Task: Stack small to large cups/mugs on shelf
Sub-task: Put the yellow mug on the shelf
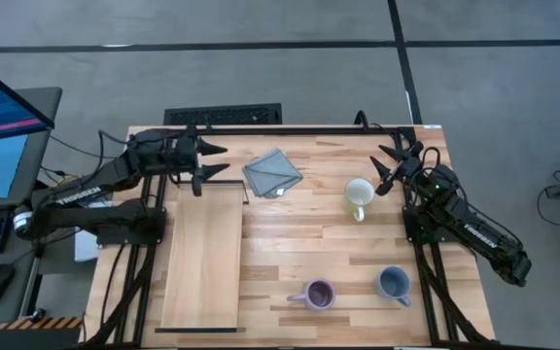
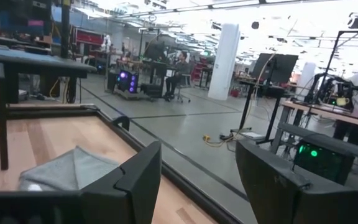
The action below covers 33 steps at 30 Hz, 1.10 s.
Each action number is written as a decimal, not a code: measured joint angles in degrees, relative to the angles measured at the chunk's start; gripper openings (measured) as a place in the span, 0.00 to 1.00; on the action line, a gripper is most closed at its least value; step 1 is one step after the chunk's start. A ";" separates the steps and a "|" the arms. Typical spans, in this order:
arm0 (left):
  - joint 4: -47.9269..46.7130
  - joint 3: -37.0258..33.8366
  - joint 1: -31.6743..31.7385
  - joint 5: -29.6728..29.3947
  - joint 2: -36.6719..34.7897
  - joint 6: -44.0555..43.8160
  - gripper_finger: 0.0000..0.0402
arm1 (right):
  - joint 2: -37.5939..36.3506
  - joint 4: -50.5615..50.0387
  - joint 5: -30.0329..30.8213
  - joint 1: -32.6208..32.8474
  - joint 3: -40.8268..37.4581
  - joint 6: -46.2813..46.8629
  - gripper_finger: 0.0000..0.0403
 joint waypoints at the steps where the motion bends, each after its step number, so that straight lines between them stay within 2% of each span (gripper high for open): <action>1: -0.17 0.00 -0.49 0.43 0.58 0.42 0.50 | 0.00 -0.10 0.01 0.00 0.00 -0.01 0.57; 6: -0.33 0.00 -1.72 0.46 2.68 2.59 0.50 | -0.02 -0.36 0.00 0.00 0.00 0.65 0.57; 10: 0.11 0.00 -1.72 -0.11 4.00 3.66 0.50 | 0.00 -0.38 0.01 0.00 0.00 5.95 0.57; 15: 1.15 0.00 -1.77 -0.68 4.77 3.05 0.50 | -0.13 0.95 0.03 -0.28 0.00 6.61 0.57; 20: 2.55 0.00 -1.77 -0.89 4.79 2.25 0.50 | -0.13 3.92 0.00 0.10 0.04 12.45 0.57; 33: 3.15 0.00 -1.77 -0.94 4.81 2.16 0.50 | 1.40 1.52 -0.18 7.34 6.69 10.49 0.57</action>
